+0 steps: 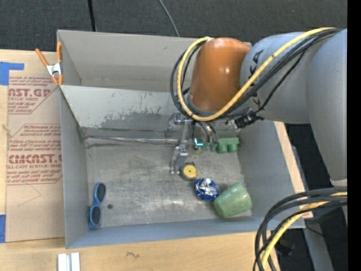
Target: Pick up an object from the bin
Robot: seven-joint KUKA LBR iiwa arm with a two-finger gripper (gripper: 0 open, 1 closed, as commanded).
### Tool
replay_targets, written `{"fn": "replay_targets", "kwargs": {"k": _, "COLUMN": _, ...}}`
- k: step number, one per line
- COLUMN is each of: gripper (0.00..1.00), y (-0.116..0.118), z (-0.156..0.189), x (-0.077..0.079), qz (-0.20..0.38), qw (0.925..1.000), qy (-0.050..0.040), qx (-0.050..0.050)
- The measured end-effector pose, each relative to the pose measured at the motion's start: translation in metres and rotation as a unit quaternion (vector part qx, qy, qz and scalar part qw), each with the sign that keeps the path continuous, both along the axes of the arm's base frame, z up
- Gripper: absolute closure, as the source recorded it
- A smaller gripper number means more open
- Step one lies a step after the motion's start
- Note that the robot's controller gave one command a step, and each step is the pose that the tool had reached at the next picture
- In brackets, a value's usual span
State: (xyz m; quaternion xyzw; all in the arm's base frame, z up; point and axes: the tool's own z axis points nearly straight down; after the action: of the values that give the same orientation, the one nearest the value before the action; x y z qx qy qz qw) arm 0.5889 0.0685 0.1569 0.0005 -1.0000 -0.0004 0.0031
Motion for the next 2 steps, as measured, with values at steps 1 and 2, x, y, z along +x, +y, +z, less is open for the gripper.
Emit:
{"fn": "replay_targets", "kwargs": {"k": 1, "gripper": 0.00, "y": -0.061, "z": -0.087, "x": 0.000, "qz": 0.052, "qw": 0.9986, "qy": -0.0063, "qx": 0.001}}
{"fn": "replay_targets", "kwargs": {"k": 2, "gripper": 0.00, "y": -0.096, "z": -0.084, "x": -0.035, "qz": 0.059, "qw": 0.9982, "qy": -0.0092, "qx": 0.000}}
